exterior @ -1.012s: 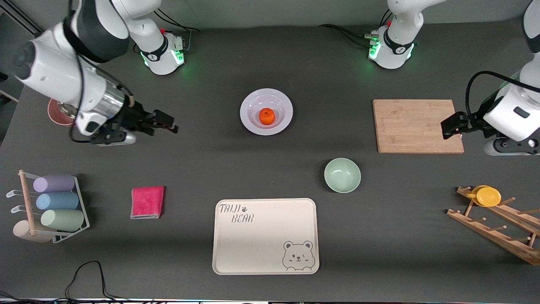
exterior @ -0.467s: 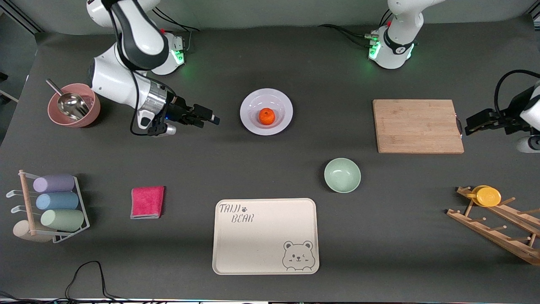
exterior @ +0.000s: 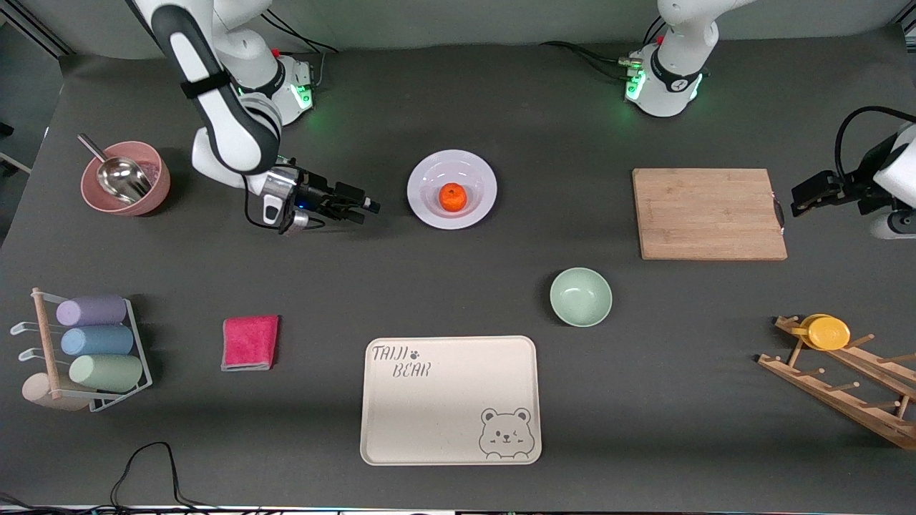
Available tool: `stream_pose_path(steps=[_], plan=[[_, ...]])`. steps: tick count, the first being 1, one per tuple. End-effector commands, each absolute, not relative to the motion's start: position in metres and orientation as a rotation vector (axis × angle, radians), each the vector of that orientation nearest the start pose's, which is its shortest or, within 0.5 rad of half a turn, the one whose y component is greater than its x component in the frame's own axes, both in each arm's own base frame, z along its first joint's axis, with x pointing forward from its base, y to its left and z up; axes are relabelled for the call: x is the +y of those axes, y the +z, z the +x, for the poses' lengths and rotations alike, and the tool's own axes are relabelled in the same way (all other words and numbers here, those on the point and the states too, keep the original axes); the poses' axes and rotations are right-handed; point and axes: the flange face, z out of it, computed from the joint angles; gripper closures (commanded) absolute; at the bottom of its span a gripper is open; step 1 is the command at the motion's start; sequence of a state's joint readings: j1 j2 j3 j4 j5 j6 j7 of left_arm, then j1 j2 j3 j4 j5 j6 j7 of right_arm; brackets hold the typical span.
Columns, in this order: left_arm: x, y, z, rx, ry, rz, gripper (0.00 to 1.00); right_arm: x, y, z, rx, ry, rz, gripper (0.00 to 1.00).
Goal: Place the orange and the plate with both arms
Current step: 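Reach the right gripper to the plate rim and grasp it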
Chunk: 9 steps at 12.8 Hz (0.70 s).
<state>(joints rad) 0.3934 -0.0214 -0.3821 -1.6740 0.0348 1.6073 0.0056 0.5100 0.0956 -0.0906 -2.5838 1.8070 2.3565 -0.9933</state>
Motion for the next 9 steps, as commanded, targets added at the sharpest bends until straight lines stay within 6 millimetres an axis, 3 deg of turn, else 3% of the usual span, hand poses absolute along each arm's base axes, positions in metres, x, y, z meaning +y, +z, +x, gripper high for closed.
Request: stream_pose_path(steps=[1,6,9], plan=[[0.013,0.591,0.539,0.019,0.047,-3.106,0.0,0.194,0.165,0.366,0.161,-0.101,-2.057,0.0],[0.017,0.582,0.538,0.015,0.071,-3.101,0.0,0.198,0.12,0.332,-0.003,-0.103,-1.961,0.0],[0.026,0.576,0.537,-0.011,0.087,-3.104,0.0,0.199,0.11,0.322,-0.016,-0.083,-1.93,0.0]])
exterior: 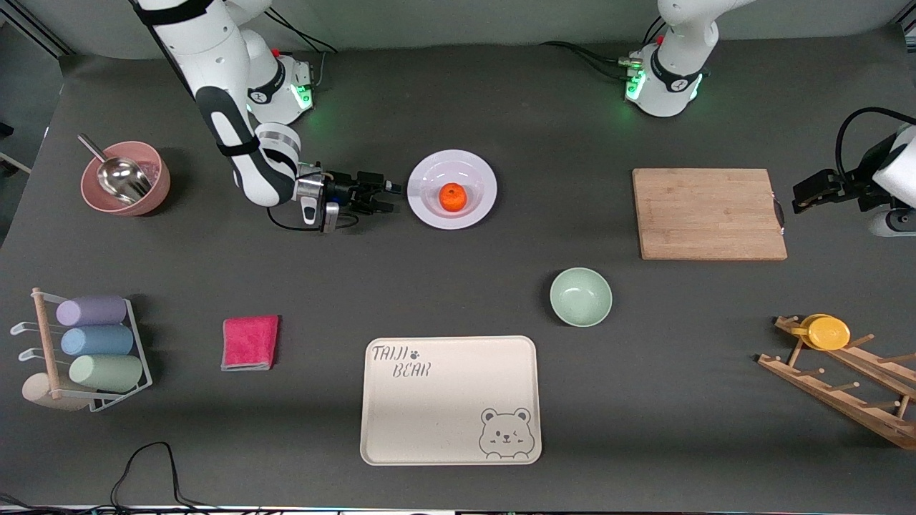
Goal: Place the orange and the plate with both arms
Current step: 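Reach the right gripper to the plate rim and grasp it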
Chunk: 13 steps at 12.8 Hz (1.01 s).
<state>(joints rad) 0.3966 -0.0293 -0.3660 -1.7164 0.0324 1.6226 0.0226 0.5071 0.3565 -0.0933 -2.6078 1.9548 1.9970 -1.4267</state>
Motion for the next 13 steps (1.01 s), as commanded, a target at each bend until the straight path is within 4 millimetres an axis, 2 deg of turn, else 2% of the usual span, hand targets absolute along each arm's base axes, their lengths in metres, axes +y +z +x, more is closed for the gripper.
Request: stream_pose_path(steps=[1,2,3,5,8,10,13], plan=[[0.028,0.577,0.536,-0.016,0.09,-3.107,0.0,0.199,0.106,0.317,-0.011,-0.068,-1.924,0.07],[0.028,0.577,0.535,-0.019,0.092,-3.107,0.0,0.2,0.104,0.316,-0.007,-0.062,-1.914,0.16],[0.027,0.58,0.532,-0.024,0.088,-3.12,0.0,0.198,0.102,0.311,-0.002,-0.051,-1.916,0.31],[0.029,0.582,0.532,-0.032,0.075,-3.126,0.0,0.197,0.096,0.307,0.007,-0.036,-1.924,0.44],[0.029,0.579,0.534,-0.032,0.072,-3.126,0.0,0.195,0.09,0.304,0.0,-0.033,-1.933,0.5],[0.029,0.577,0.535,-0.032,0.077,-3.126,0.0,0.193,0.085,0.302,-0.003,-0.03,-1.937,0.57],[0.029,0.577,0.534,-0.032,0.075,-3.126,0.0,0.194,0.082,0.299,0.001,-0.021,-1.933,0.6]])
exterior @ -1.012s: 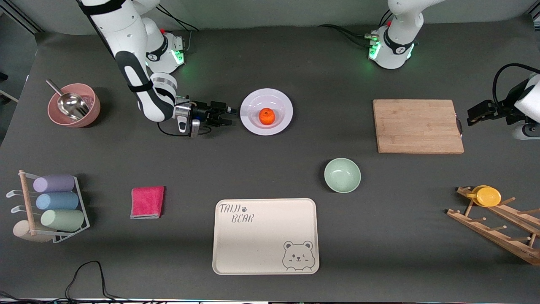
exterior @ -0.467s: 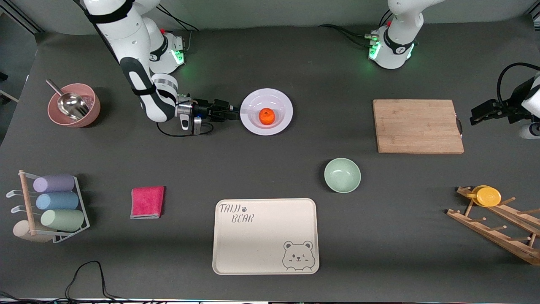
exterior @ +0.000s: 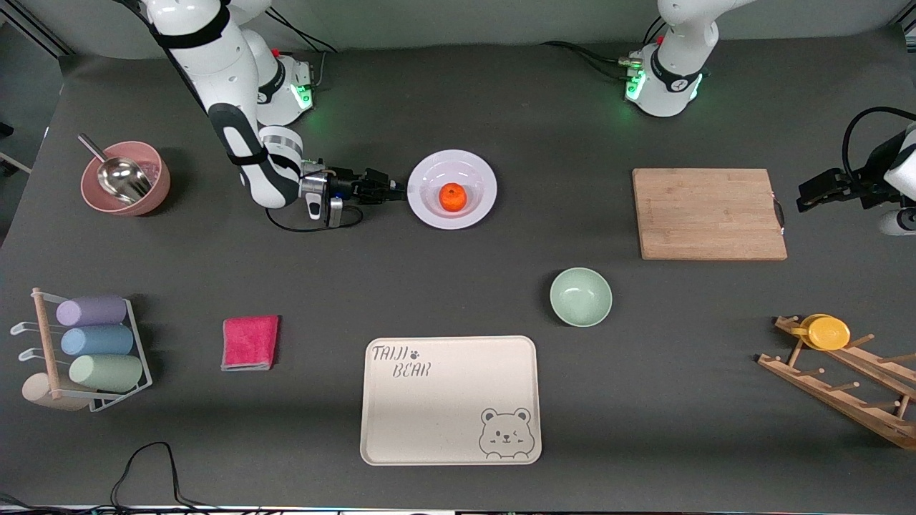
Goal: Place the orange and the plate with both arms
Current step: 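Reach the right gripper to the plate rim and grasp it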
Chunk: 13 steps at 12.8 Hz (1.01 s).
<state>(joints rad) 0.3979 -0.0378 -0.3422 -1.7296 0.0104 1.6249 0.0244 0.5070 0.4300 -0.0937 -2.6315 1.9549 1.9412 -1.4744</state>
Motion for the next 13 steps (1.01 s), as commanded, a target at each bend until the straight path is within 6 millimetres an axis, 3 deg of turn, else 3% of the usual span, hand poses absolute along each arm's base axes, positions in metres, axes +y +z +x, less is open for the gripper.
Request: stream_pose_path(steps=[1,5,8,10,11,13], plan=[[0.029,0.577,0.535,-0.032,0.077,-3.126,0.0,0.194,0.078,0.298,0.004,-0.012,-1.932,0.6],[0.023,0.576,0.535,-0.015,0.072,-3.127,0.0,0.198,0.075,0.296,0.009,0.003,-1.926,0.61],[0.023,0.577,0.534,-0.015,0.068,-3.124,0.0,0.227,0.075,0.288,0.048,-0.002,-1.892,0.62],[0.022,0.576,0.534,-0.01,0.068,-3.124,0.0,0.233,0.075,0.288,0.048,-0.009,-1.885,0.63],[0.019,0.575,0.534,-0.004,0.07,-3.125,0.0,0.233,0.074,0.287,0.046,-0.01,-1.886,0.65],[0.017,0.576,0.534,0.001,0.068,-3.124,0.0,0.233,0.075,0.288,0.047,-0.011,-1.885,0.89]])
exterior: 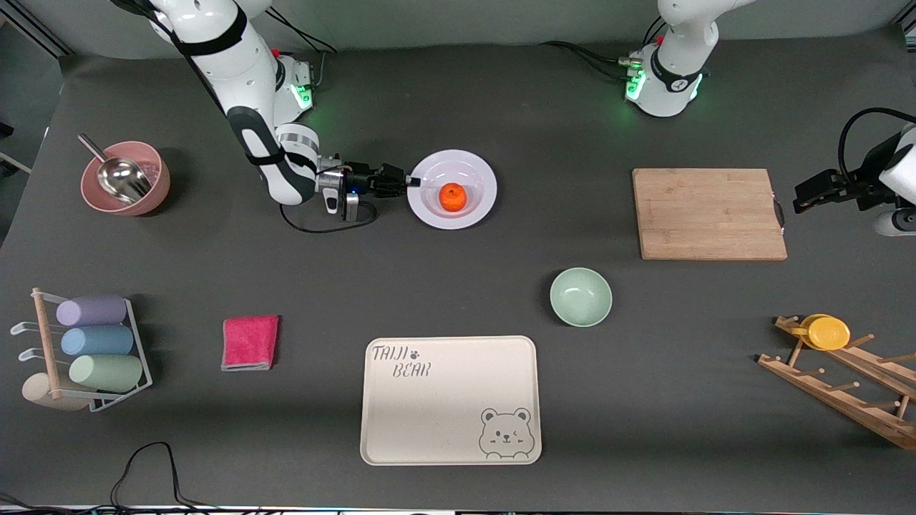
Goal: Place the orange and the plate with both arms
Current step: 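Reach the right gripper to the plate rim and grasp it, then carry the plate with the orange onto the bear tray with the right gripper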
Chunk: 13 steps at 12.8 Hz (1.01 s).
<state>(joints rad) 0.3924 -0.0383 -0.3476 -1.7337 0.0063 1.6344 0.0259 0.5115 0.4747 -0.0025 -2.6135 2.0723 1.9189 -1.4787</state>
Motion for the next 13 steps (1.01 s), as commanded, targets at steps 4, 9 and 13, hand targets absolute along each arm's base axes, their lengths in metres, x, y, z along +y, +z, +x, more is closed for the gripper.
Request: stream_pose_path(steps=[4,9,13], plan=[[0.016,0.576,0.534,0.003,0.068,-3.126,0.0,0.228,0.082,0.299,0.074,-0.039,-1.85,1.0],[0.017,0.576,0.534,-0.002,0.068,-3.13,0.0,0.22,0.117,0.322,0.121,-0.084,-1.731,1.0],[0.016,0.578,0.535,0.0,0.049,-3.13,0.0,0.21,0.161,0.352,0.127,-0.053,-1.698,1.0]])
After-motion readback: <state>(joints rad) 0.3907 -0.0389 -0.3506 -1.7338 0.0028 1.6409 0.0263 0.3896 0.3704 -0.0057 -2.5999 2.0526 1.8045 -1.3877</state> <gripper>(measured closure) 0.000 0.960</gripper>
